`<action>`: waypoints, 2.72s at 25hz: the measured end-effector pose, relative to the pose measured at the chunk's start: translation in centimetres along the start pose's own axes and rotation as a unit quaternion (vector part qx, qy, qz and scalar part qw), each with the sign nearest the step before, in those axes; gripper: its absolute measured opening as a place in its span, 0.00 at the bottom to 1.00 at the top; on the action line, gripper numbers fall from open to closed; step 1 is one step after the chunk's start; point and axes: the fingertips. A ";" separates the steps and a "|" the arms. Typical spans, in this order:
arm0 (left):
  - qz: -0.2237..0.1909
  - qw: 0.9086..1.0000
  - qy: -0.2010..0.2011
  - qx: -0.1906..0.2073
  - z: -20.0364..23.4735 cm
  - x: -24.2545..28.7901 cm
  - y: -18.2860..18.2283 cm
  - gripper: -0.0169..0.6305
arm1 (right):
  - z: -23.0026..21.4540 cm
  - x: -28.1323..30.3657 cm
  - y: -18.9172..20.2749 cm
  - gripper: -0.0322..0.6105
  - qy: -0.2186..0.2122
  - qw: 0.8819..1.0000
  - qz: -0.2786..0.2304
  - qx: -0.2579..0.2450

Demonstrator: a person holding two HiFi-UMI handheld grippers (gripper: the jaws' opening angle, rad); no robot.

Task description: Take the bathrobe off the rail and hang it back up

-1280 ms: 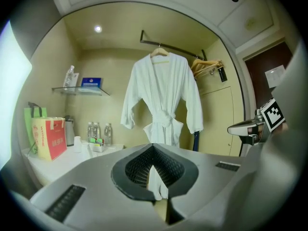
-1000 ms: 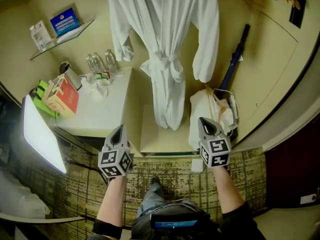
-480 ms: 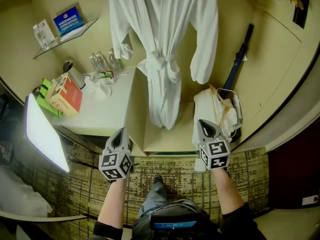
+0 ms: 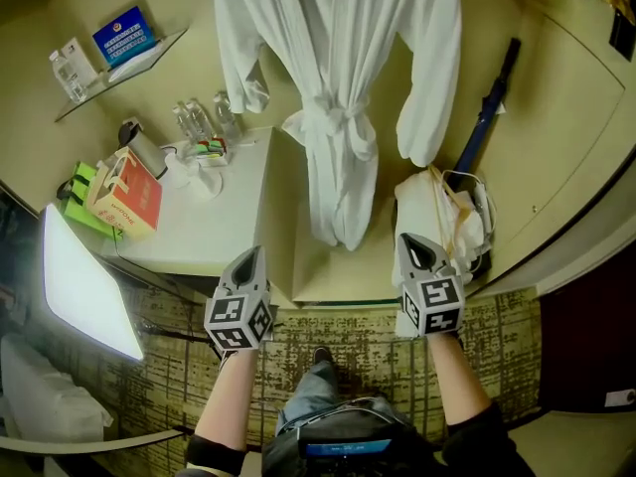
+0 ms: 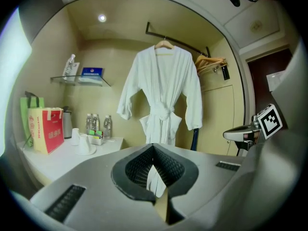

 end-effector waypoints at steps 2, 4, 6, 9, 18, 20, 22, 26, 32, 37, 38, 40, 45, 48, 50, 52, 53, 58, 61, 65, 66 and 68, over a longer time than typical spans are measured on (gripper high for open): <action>-0.005 1.000 0.009 0.007 0.5 2.2 -1.0 0.03 | 0.1 1.9 -1.3 0.09 -0.001 1.000 -0.003 -0.001; -0.013 0.999 0.019 0.028 1.1 4.7 -2.3 0.03 | -0.1 3.9 -2.6 0.09 0.003 1.000 -0.011 -0.004; -0.023 0.998 0.032 0.053 1.7 7.3 -3.9 0.03 | -0.3 6.0 -4.2 0.09 0.008 1.000 -0.023 -0.009; -0.046 0.995 0.052 0.070 2.4 11.1 -7.1 0.03 | -0.6 9.4 -7.3 0.08 0.014 0.999 -0.040 -0.019; -0.107 0.983 0.116 0.095 3.2 20.5 -16.3 0.03 | -1.4 17.1 -17.2 0.09 0.046 0.992 -0.090 -0.073; -0.122 0.979 0.131 0.099 2.8 22.0 -18.6 0.03 | -1.6 18.2 -19.4 0.09 0.057 0.990 -0.102 -0.081; -0.135 0.974 0.147 0.105 2.1 23.1 -21.1 0.03 | -1.6 19.1 -21.8 0.09 0.064 0.987 -0.116 -0.086; -0.166 0.965 0.164 0.119 0.7 24.8 -26.6 0.03 | -2.9 20.0 -26.8 0.09 0.081 0.980 -0.148 -0.105; -0.206 0.951 0.165 0.163 -0.9 26.4 -34.5 0.03 | -4.3 20.2 -35.7 0.09 0.091 0.962 -0.201 -0.160; -0.240 0.938 0.152 0.201 -1.9 27.3 -41.6 0.04 | -4.0 18.2 -45.1 0.12 0.096 0.932 -0.263 -0.231; -0.249 0.933 0.149 0.213 -2.2 27.4 -43.2 0.07 | -4.2 17.9 -46.8 0.14 0.100 0.926 -0.272 -0.241; -0.269 0.923 0.141 0.237 -2.6 27.5 -46.5 0.11 | -4.7 17.3 -49.9 0.19 0.111 0.915 -0.285 -0.265; -0.305 0.897 0.118 0.298 -3.4 27.9 -53.8 0.28 | -5.3 17.0 -55.9 0.33 0.142 0.887 -0.283 -0.337; -0.323 0.880 0.108 0.331 -4.3 28.0 -57.5 0.36 | -5.8 17.1 -58.9 0.39 0.170 0.865 -0.276 -0.384; -0.330 0.870 0.101 0.352 -4.9 28.2 -59.3 0.39 | -6.1 17.1 -60.3 0.43 0.190 0.848 -0.270 -0.414; -0.334 0.857 0.090 0.381 -5.5 28.5 -60.7 0.42 | -6.4 17.6 -61.5 0.47 0.205 0.835 -0.256 -0.442; -0.335 0.852 0.087 0.394 -5.8 28.7 -61.4 0.42 | -6.5 18.0 -62.1 0.49 0.210 0.829 -0.248 -0.454; -0.330 0.842 0.091 0.416 -7.1 29.9 -63.8 0.44 | -7.2 20.0 -64.6 0.52 0.221 0.811 -0.213 -0.498; -0.325 0.838 0.092 0.427 -7.7 30.8 -64.7 0.44 | -7.8 21.1 -65.5 0.52 0.222 0.809 -0.196 -0.508; -0.315 0.835 0.097 0.440 -8.2 32.2 -65.1 0.44 | -8.8 22.5 -66.1 0.52 0.228 0.808 -0.180 -0.512; -0.314 0.835 0.097 0.442 -8.2 32.4 -65.1 0.44 | -9.1 22.8 -66.2 0.52 0.229 0.809 -0.177 -0.511; -0.314 0.834 0.097 0.443 -8.1 32.8 -65.2 0.44 | -9.6 23.3 -66.4 0.52 0.230 0.811 -0.172 -0.509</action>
Point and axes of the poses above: the fingertips, and each gripper's own axes: x forward along the fingers, z to its left, y out of its underside, and after that the axes turned 7 degrees about -z, right-handed
